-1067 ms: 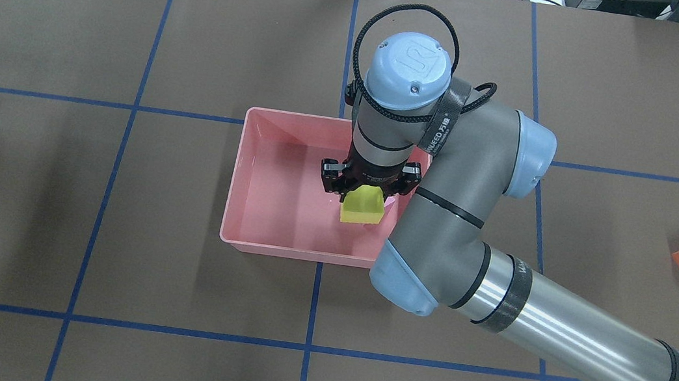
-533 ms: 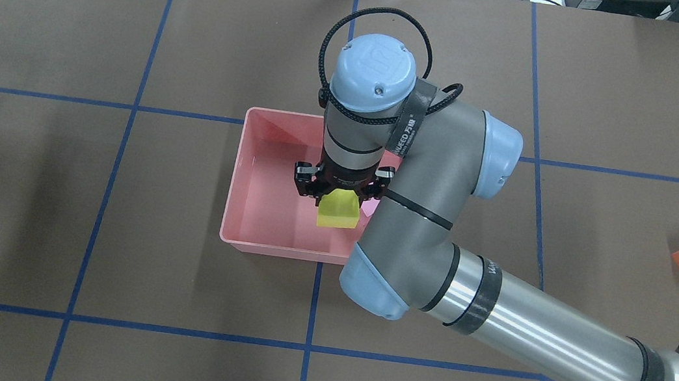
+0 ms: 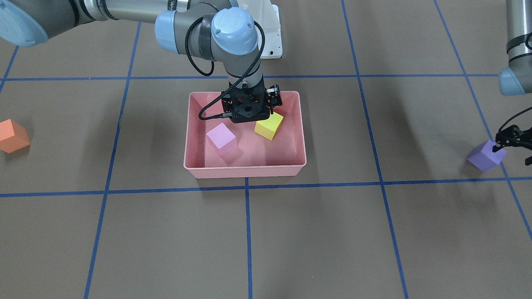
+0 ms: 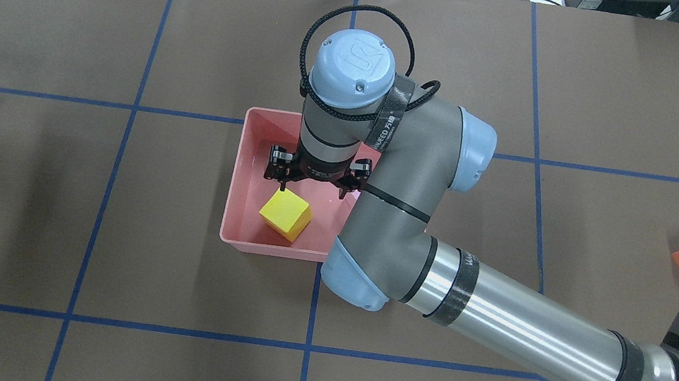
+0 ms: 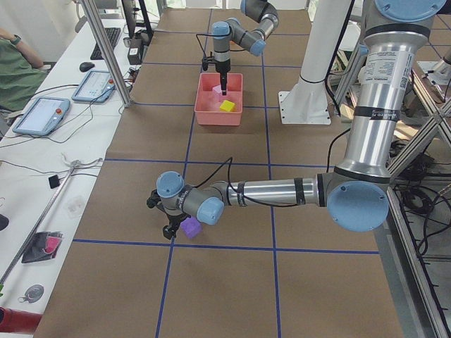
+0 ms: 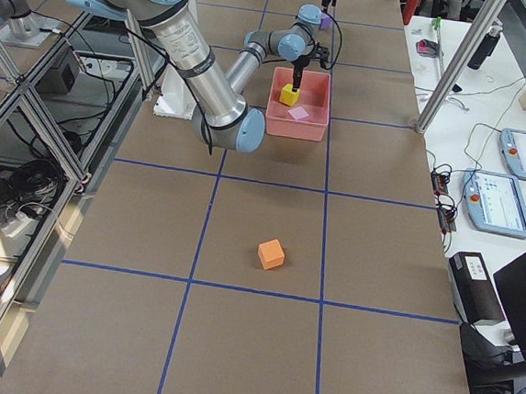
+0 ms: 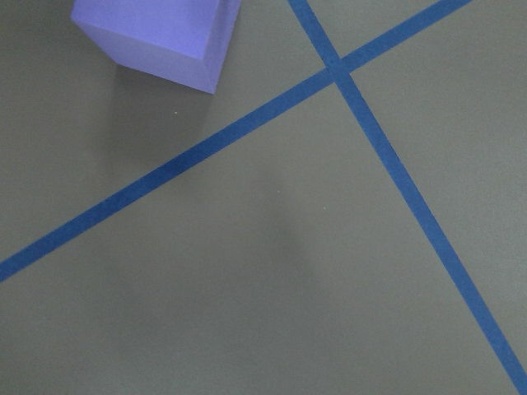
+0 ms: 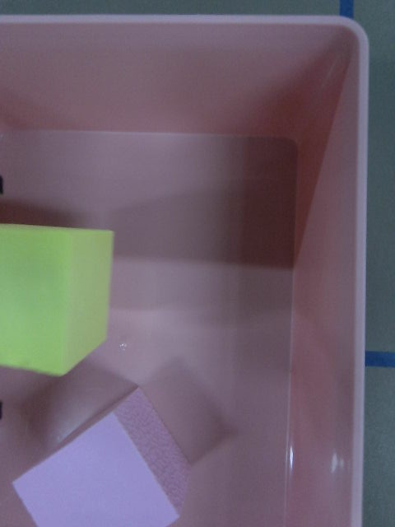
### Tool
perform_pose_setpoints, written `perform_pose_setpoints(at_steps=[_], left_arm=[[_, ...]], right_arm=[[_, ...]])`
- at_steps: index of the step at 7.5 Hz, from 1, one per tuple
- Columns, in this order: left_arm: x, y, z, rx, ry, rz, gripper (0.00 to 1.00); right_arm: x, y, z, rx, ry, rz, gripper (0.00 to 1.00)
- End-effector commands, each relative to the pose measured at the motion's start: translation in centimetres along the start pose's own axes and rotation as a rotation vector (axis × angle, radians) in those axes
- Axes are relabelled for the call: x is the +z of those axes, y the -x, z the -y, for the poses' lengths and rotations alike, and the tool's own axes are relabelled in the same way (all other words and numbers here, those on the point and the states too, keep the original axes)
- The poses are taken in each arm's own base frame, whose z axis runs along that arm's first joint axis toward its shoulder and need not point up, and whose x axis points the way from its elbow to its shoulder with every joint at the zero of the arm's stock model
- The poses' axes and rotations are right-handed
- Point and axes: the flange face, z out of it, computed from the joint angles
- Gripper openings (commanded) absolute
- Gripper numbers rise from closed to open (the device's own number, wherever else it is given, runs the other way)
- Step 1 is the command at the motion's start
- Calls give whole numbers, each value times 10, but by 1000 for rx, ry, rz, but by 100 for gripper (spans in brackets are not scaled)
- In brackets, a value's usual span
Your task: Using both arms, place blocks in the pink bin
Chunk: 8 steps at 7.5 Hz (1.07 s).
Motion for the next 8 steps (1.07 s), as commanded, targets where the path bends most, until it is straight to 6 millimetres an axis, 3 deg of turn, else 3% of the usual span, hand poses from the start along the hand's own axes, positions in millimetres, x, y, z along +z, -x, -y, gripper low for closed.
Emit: perform_pose_setpoints(at_steps=[1, 8], left_arm=[[13, -21, -16, -32, -52, -45, 100], [27, -32, -13, -23, -35, -47, 100]], right_arm=[[-1, 1, 0, 4, -2, 5, 99], [-2, 0, 0, 6, -4, 6, 99]])
